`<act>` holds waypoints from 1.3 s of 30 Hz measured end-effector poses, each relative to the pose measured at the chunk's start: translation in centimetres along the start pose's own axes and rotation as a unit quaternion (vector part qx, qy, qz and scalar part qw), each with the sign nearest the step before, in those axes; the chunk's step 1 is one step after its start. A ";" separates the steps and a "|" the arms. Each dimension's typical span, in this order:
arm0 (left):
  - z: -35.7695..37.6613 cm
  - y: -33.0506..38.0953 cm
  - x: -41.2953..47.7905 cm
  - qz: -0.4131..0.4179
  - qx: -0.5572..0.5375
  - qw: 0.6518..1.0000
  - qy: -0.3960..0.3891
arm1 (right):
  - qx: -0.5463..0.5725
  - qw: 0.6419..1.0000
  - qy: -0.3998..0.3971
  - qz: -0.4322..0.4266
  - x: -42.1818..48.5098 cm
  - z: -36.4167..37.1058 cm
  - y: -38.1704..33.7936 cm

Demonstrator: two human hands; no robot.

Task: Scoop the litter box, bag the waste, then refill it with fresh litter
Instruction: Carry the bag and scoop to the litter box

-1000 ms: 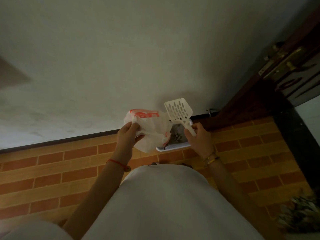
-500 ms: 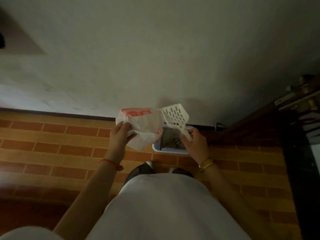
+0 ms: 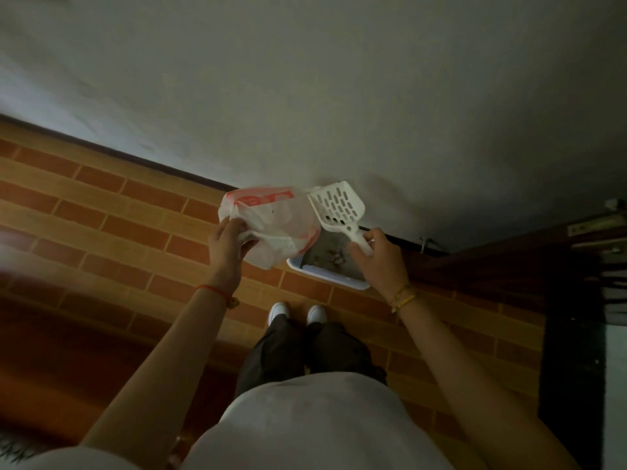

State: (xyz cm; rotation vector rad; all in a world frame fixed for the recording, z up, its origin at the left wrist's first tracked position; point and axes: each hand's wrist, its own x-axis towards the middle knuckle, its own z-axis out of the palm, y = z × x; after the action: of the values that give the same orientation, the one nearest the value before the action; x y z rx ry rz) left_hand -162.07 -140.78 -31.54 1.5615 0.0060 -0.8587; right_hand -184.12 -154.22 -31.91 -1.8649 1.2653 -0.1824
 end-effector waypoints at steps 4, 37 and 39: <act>-0.5 -3.4 3.5 -0.016 -0.006 0.999 0.032 | -0.012 1.000 -0.009 -0.004 3.3 2.7 2.4; -8.7 -52.9 43.8 -0.067 -0.306 0.942 0.125 | -0.117 0.977 -0.097 -0.150 35.6 42.5 35.3; -9.8 -54.3 44.4 -0.072 -0.337 0.930 0.125 | -0.114 0.974 -0.093 -0.172 36.0 43.4 36.2</act>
State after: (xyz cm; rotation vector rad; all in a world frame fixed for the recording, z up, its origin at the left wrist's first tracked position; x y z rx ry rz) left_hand -150.90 -141.75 -101.47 1.0104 0.5530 -0.6642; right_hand -168.58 -163.80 -96.39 -2.2348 0.8580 -0.0433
